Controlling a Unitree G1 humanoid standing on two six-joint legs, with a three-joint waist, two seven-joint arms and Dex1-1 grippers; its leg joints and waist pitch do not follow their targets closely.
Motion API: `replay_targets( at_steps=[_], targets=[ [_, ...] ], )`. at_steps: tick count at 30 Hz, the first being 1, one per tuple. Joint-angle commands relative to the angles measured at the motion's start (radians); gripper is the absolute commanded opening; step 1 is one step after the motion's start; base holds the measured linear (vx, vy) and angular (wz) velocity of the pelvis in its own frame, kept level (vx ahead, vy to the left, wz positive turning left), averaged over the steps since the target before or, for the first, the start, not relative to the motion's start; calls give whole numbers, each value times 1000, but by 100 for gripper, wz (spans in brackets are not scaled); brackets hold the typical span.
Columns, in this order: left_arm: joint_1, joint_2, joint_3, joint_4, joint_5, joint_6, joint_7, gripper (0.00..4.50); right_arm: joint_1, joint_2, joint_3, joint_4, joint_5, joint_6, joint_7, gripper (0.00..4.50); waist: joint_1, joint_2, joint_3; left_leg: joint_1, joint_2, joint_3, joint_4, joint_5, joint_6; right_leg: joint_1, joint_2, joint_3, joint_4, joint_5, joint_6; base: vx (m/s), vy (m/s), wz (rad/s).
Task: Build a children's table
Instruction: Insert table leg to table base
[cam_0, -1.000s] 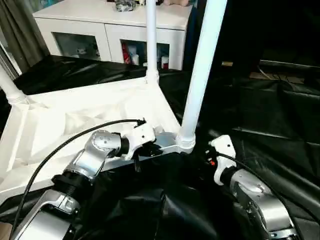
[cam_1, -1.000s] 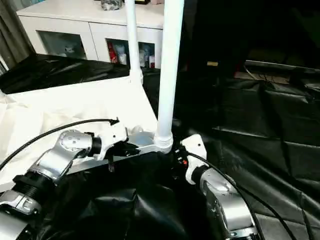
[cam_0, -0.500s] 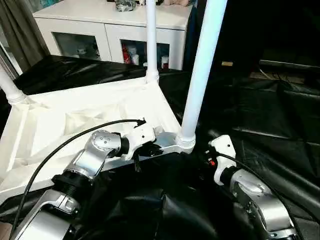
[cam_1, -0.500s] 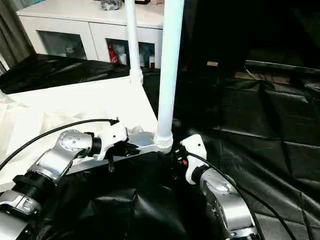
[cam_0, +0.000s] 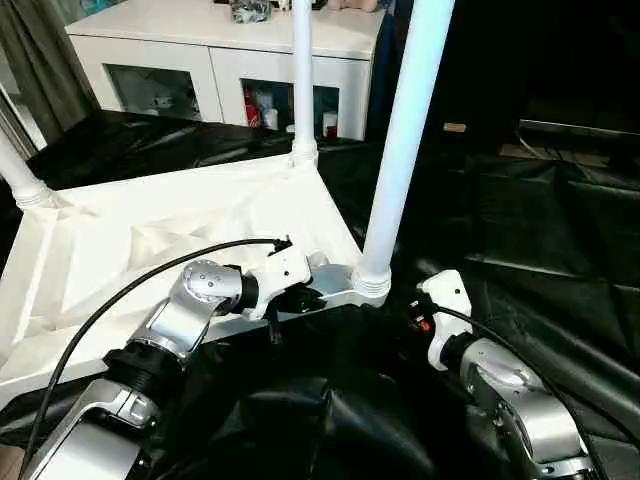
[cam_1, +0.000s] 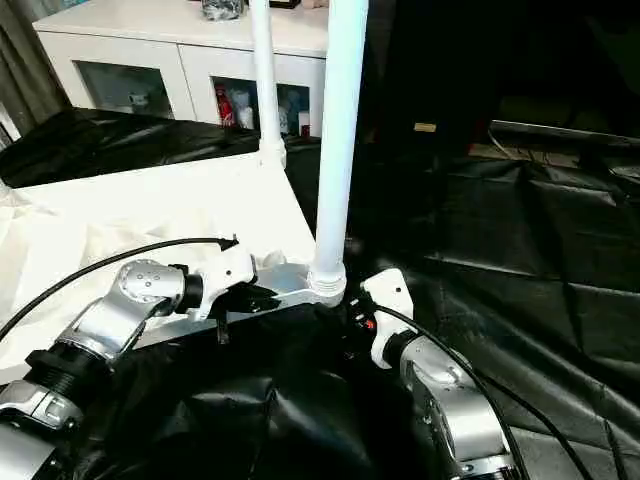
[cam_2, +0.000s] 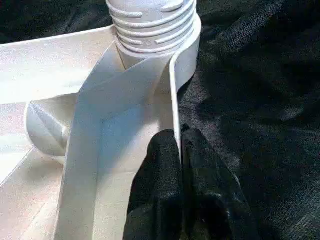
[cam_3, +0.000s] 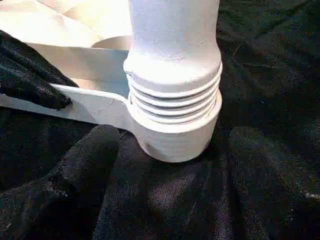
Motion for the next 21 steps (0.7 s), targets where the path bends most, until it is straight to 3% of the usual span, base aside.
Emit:
replay_targets(
  at_steps=[1,21],
  targets=[
    [-8,2,-10,-9,15,-14,5,0,-6,-6,-2,-24,0,9,2,395,-8,-1,-42,16,81,-39,-92,-252,-17,23,-113,58,-102,-306,-153,0,0,0],
    [-8,2,-10,-9,15,-14,5,0,-6,-6,-2,-24,0,9,2,395,-9,0,-41,16,81,-39,-94,-257,-19,22,-112,57,-103,-303,-152,0,0,0]
  ],
)
